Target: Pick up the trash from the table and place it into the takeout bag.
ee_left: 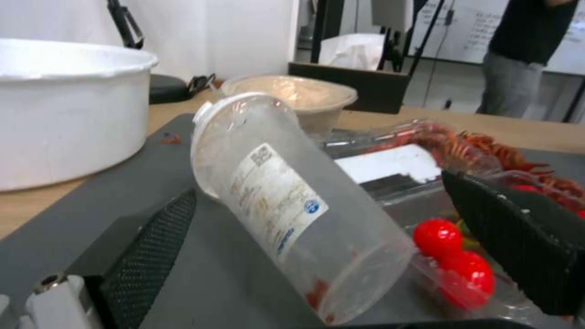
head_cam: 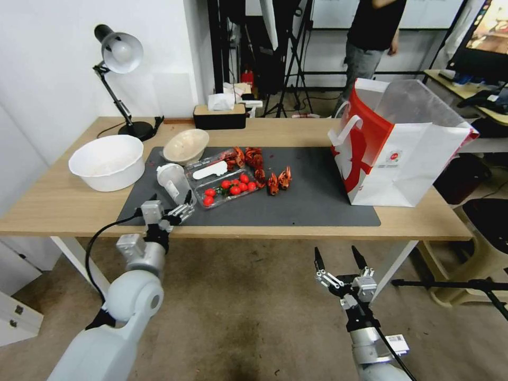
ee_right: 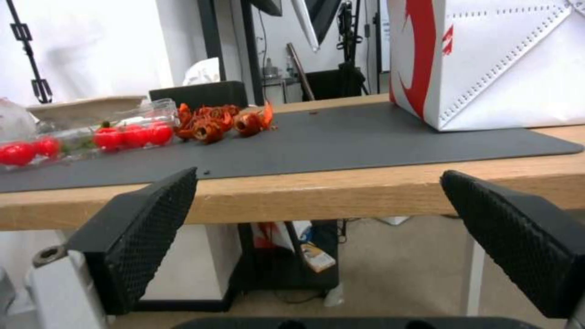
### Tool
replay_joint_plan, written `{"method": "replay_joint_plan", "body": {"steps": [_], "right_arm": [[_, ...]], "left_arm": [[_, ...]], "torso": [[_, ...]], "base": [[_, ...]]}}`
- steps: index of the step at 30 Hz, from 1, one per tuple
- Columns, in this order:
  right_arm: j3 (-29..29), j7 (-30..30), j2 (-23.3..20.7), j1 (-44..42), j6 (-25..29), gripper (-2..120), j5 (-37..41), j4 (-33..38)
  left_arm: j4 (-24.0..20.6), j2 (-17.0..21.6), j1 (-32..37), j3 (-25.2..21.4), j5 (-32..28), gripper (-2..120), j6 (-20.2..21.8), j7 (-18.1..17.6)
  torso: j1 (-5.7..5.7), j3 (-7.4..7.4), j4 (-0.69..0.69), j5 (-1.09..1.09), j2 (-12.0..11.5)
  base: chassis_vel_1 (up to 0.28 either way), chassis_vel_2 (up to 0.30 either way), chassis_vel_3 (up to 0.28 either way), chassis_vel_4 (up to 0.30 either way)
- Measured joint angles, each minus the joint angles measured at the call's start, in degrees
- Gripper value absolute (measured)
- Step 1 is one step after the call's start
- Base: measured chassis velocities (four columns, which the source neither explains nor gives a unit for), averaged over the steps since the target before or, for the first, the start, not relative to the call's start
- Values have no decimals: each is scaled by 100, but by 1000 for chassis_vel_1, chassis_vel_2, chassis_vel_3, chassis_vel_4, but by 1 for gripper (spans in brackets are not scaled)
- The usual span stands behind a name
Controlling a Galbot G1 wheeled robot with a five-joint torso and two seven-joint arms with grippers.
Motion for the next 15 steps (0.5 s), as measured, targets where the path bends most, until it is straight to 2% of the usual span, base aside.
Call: {"method": "replay_joint_plan", "body": {"steps": [5,15], "right_arm": [[10,17,22,-8,7,100,-67,-32],[28,52,-2,2,22,100,-121,-58]], "left_arm": [[96,-28,-69,53,95,100,84,-154],[351,-82,-186,179,117,100,86,-158]], "torso": [[0,0,1,0,0],[-1,-1,1,0,0]], "base": [[0,0,0,0],[0,0,0,0]]}}
